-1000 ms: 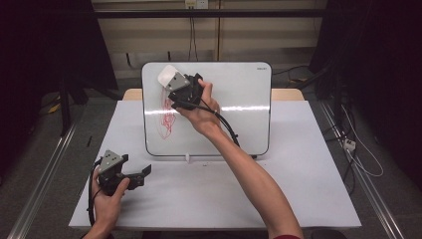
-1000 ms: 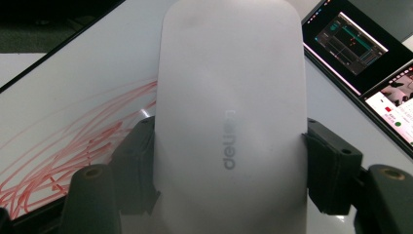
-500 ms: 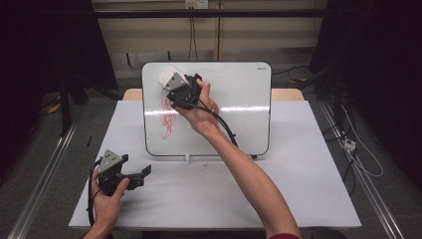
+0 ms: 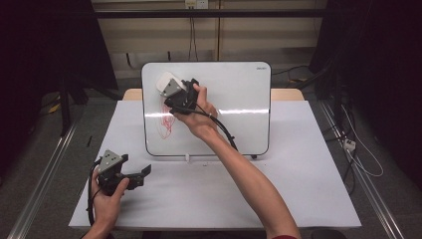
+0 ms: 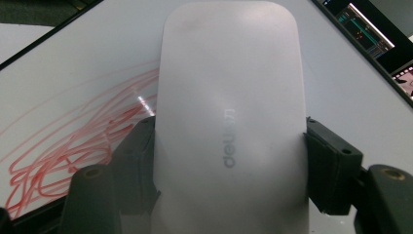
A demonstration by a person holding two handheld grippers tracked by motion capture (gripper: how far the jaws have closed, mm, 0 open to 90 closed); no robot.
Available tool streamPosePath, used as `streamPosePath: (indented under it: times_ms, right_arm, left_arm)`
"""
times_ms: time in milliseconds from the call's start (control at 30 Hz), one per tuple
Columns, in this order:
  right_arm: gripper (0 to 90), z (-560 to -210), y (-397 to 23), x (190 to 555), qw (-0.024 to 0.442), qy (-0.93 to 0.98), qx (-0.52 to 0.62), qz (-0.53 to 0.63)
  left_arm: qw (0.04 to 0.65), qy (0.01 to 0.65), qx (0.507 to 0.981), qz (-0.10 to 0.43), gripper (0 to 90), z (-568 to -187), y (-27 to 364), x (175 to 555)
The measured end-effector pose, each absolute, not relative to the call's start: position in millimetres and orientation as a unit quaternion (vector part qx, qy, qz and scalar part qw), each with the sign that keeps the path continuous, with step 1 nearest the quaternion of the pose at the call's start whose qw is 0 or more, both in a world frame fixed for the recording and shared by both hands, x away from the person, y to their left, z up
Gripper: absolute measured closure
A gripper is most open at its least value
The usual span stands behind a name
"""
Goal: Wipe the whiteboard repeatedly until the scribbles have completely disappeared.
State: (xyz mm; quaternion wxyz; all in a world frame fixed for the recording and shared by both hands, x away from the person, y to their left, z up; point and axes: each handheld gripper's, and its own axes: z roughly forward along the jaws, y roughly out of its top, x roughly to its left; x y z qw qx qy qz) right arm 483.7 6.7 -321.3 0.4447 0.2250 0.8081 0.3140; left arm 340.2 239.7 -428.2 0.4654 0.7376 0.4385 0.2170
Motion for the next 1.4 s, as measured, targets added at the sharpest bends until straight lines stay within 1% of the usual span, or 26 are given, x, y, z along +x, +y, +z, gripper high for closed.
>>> streamPosePath:
  times_ms: [633, 1133, 1400]
  right_arm:
    - [31.6, -350, 23, 460, 0.438, 0.822, 0.195, 0.306]
    - [31.7, -345, 19, 463, 0.439, 0.822, 0.195, 0.304]
    - [31.6, -331, 5, 472, 0.442, 0.816, 0.219, 0.302]
  left_arm:
    - [0.465, 0.437, 0.739, 0.217, 6.5, -428, 239, 341]
    - [0.469, 0.44, 0.734, 0.217, 6.5, -428, 242, 340]
    - [0.468, 0.44, 0.735, 0.217, 6.5, -428, 242, 340]
